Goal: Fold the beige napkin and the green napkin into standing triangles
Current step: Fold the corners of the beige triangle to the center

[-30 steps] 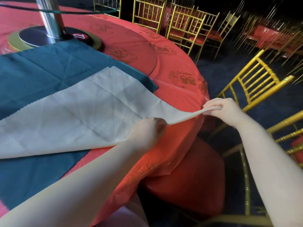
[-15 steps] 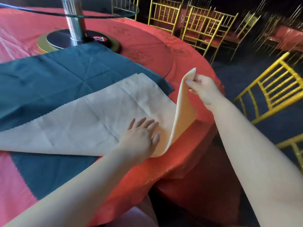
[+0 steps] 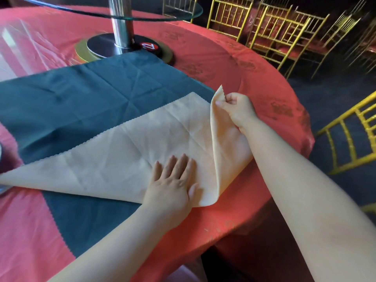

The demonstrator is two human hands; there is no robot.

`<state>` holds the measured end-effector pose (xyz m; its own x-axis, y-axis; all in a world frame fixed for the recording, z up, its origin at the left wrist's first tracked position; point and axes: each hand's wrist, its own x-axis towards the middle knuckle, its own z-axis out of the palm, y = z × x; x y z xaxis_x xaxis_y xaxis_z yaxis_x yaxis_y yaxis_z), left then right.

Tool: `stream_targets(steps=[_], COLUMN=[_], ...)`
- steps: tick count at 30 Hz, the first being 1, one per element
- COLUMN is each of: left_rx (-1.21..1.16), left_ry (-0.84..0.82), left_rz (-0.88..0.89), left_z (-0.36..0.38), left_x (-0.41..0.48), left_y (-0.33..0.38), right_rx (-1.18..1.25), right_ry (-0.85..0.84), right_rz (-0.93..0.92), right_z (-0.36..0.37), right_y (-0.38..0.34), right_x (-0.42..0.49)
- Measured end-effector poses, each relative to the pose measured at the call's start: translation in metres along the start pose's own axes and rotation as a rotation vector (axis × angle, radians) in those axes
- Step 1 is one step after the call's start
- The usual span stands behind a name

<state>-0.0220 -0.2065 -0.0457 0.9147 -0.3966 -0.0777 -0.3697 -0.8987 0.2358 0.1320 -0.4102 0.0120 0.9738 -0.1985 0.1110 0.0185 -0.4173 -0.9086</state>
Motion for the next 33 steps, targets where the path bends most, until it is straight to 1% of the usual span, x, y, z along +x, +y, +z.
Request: stream_targets(steps=[3,6,14,16,18,20,25,29,33], left_rx=[-0.026,-0.106,-0.246,-0.256,-0.213,-0.171,-0.17,-0.094,-0.028], left_ry=[0.039,0.057,0.083,0.092,0.099,0.107,0.174,0.18,0.178], left_rz=[0.024,0.031,0.03,0.043,0.05,0.049,0.073,0.104,0.097], left_z=[0.001,-0.004,-0.011,-0.01,-0.007,-0.005,0.002,0.005,0.005], left_x=[0.0,-0.002,-0.001,-0.003,-0.004,-0.004,-0.003,-0.002,-0.002], left_y=[-0.002,-0.005,-0.007,-0.008,-0.008,-0.007,-0.008,-0.009,-0.009], right_rx=[-0.047,-0.128,-0.367,-0.424,-0.463,-0.473,-0.428,-0.318,-0.291], right_ry=[-0.004,0.001,0.066,0.062,0.075,0.091,0.079,0.115,0.118], right_rz=[0.012,0.004,0.02,0.039,0.059,0.075,0.113,0.14,0.127], right_z=[0.011,0.022,0.049,0.054,0.058,0.06,0.061,0.06,0.061], right_y=[0.004,0.007,-0.006,-0.008,-0.009,-0.01,-0.012,-0.01,-0.008], right_x=[0.008,0.015,0.034,0.038,0.041,0.043,0.047,0.049,0.048])
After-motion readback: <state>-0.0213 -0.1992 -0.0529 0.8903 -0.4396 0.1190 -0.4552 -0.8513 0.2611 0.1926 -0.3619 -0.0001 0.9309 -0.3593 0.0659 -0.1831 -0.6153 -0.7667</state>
